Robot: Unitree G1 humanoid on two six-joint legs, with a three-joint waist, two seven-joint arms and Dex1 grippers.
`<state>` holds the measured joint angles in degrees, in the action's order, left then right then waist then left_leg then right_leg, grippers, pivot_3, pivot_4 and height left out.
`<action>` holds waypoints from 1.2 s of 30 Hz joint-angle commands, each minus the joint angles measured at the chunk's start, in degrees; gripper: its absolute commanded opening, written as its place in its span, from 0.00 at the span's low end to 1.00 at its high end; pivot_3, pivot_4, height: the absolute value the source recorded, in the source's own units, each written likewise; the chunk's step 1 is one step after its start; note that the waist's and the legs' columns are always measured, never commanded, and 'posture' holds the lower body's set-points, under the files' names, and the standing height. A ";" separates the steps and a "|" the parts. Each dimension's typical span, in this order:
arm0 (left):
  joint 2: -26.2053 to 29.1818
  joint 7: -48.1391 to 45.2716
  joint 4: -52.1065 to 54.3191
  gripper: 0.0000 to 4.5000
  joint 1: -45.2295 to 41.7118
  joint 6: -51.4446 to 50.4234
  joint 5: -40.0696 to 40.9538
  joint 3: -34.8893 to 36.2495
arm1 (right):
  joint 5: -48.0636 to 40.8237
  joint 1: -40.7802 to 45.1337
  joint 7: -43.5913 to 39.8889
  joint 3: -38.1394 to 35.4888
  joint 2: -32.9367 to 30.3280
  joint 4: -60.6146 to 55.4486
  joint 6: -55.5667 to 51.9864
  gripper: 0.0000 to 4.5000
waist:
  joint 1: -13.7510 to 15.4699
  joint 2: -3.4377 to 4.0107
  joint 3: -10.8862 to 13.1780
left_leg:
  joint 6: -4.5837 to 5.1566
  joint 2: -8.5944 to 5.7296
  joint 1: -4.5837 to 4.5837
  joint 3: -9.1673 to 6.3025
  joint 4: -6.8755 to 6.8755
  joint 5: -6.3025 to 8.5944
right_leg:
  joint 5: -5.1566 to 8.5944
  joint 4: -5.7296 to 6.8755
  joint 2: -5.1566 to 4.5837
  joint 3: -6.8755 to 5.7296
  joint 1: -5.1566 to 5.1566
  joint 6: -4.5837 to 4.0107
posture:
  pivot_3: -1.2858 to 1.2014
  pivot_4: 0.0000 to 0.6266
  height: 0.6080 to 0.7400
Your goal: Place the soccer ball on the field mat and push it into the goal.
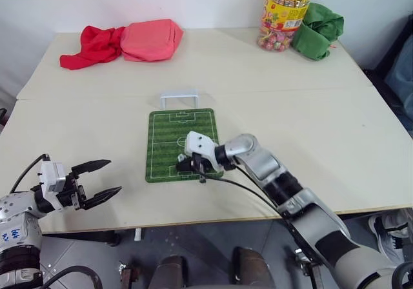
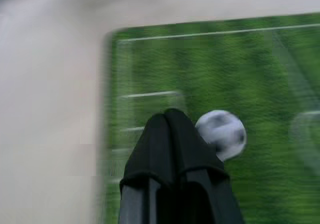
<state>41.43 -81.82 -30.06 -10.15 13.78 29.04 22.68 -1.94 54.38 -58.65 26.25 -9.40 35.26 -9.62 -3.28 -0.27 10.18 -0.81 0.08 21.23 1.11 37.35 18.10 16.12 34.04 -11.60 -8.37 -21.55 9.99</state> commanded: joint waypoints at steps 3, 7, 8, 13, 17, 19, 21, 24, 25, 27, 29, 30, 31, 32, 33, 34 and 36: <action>1.84 1.47 -1.09 1.00 -3.03 0.01 0.45 1.30 | -1.78 14.94 13.04 -12.76 1.28 15.52 10.02 0.00 | -0.10 0.03 0.13 | -0.02 0.00 0.09 -0.04 0.04 -0.01 | -0.01 0.00 0.01 0.00 -0.05 -0.02 | 0.52 0.24 1.00; 1.84 1.81 -1.98 1.00 -4.22 -0.23 0.21 0.71 | -1.93 13.43 10.58 -15.06 0.12 11.50 8.81 0.00 | -0.40 -0.06 0.06 | -0.07 0.06 -0.10 -0.10 -0.25 0.02 | -0.02 0.04 0.07 -0.06 -0.03 -0.02 | 0.52 0.24 1.00; 1.94 2.15 -2.40 1.00 -4.53 -0.48 -0.02 0.51 | -2.39 11.80 9.72 -15.38 -0.58 8.03 7.28 0.00 | -0.50 -0.06 0.06 | -0.09 0.07 -0.07 -0.13 -0.27 0.04 | -0.01 0.03 0.08 -0.10 -0.03 -0.02 | 0.52 0.24 1.00; 2.44 4.39 -3.60 1.00 -5.85 -3.63 -0.38 0.26 | -6.14 2.07 4.36 -16.77 -6.11 -10.02 -3.06 0.00 | -0.39 -0.05 0.08 | -0.06 0.04 0.09 -0.19 -0.25 0.07 | -0.02 -0.01 0.06 -0.22 -0.06 -0.02 | 0.52 0.24 1.00; 2.96 9.59 -5.09 1.00 -6.65 -4.51 -2.34 0.44 | -7.29 -4.50 -1.20 -16.77 -13.65 -16.97 -7.17 0.00 | 0.04 -0.05 0.07 | -0.05 0.04 0.08 -0.17 -0.16 0.08 | -0.02 -0.03 0.06 -0.22 -0.04 -0.02 | 0.52 0.24 1.00; 3.32 10.78 -6.02 1.00 -6.70 -3.87 -2.96 0.80 | -8.02 -8.61 -5.71 -17.00 -18.45 -18.57 -5.41 0.00 | 0.17 -0.06 0.07 | -0.05 0.05 0.07 -0.08 -0.10 0.08 | -0.01 -0.08 0.05 -0.21 -0.02 -0.02 | 0.52 0.24 1.00; 3.51 11.57 -6.67 1.00 -7.19 -5.00 -2.63 1.15 | -8.61 -11.22 -9.41 -17.52 -22.00 -17.96 -3.59 0.00 | 0.33 -0.07 0.08 | -0.04 0.06 0.07 0.00 -0.05 0.08 | -0.01 -0.11 0.05 -0.20 -0.01 -0.02 | 0.52 0.24 1.00; 4.14 11.63 -7.91 1.00 -7.24 -4.29 -3.44 0.63 | -9.68 -13.62 -16.05 -18.49 -26.51 -13.81 1.65 0.00 | 0.29 -0.08 0.09 | -0.02 0.05 0.07 0.11 0.03 0.09 | -0.02 -0.12 0.03 -0.14 0.00 -0.02 | 0.52 0.24 1.00; 4.58 11.17 -8.60 1.00 -7.06 -4.16 -3.51 0.70 | -9.87 -14.02 -17.96 -18.74 -27.77 -12.07 3.15 0.00 | 0.19 -0.08 0.09 | -0.02 0.05 0.06 0.14 0.04 0.09 | -0.02 -0.12 0.03 -0.12 0.00 -0.03 | 0.52 0.24 1.00; 5.32 11.08 -9.86 1.00 -6.99 -3.88 -3.99 0.83 | -11.04 -13.89 -21.44 -19.79 -29.45 -8.24 5.87 0.00 | 0.00 -0.08 0.09 | -0.02 0.07 -0.02 0.20 0.02 0.09 | -0.02 -0.12 0.03 -0.08 0.00 -0.03 | 0.52 0.24 1.00; 5.89 10.56 -10.73 1.00 -6.79 -3.53 -3.80 1.44 | -11.93 -13.27 -24.25 -21.15 -30.65 -4.75 8.38 0.04 | 0.00 -0.09 0.09 | -0.02 0.10 -0.04 0.22 -0.02 0.09 | -0.02 -0.12 0.05 -0.08 -0.01 -0.03 | 0.52 0.24 1.00; 6.11 10.35 -11.07 1.00 -6.76 -3.48 -3.63 1.62 | -12.23 -12.94 -25.63 -21.71 -31.09 -3.23 9.49 0.08 | 0.02 -0.09 0.09 | -0.02 0.11 -0.05 0.22 -0.02 0.09 | -0.02 -0.12 0.05 -0.08 -0.01 -0.03 | 0.52 0.24 1.00; 6.37 10.23 -11.37 1.00 -6.69 -3.84 -3.45 1.70 | -12.61 -12.59 -27.22 -22.34 -31.48 -1.71 10.62 0.12 | 0.05 -0.08 0.09 | -0.02 0.10 -0.04 0.22 -0.02 0.09 | -0.02 -0.13 0.04 -0.08 -0.01 -0.03 | 0.52 0.24 1.00; 6.67 10.08 -11.70 1.00 -6.49 -3.95 -3.31 1.87 | -12.63 -12.14 -28.33 -22.81 -31.86 0.07 11.86 0.19 | 0.10 -0.09 0.09 | -0.02 0.10 -0.04 0.23 -0.01 0.09 | -0.02 -0.13 0.04 -0.08 0.00 -0.04 | 0.52 0.24 1.00; 7.02 9.94 -12.01 1.00 -6.25 -4.03 -3.26 2.07 | -12.43 -11.55 -29.15 -23.16 -32.23 2.13 13.26 0.26 | 0.10 -0.09 0.09 | -0.02 0.10 -0.03 0.23 0.00 0.09 | -0.02 -0.13 0.04 -0.08 0.00 -0.04 | 0.52 0.24 1.00; 7.65 9.39 -12.62 1.00 -5.89 -3.87 -3.09 2.61 | -12.26 -10.89 -29.32 -23.60 -32.40 4.02 14.64 0.32 | 0.11 -0.09 0.09 | -0.02 0.10 -0.03 0.23 0.02 0.09 | -0.02 -0.13 0.04 -0.08 0.00 -0.04 | 0.52 0.24 1.00; 8.34 8.96 -13.14 1.00 -5.78 -3.81 -3.04 3.03 | -11.97 -9.14 -29.27 -24.27 -32.29 7.80 17.09 0.46 | 0.06 -0.08 0.09 | -0.02 0.10 -0.03 0.23 0.02 0.09 | -0.03 -0.13 0.04 -0.08 0.00 -0.04 | 0.52 0.24 1.00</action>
<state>48.12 -72.28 -42.86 -16.33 9.43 25.27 23.80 -13.05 43.63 -86.51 4.28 -40.28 41.38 4.95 -3.22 -0.35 10.27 -0.83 0.19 21.20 1.33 37.37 18.19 16.10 33.91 -11.56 -8.45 -21.55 9.95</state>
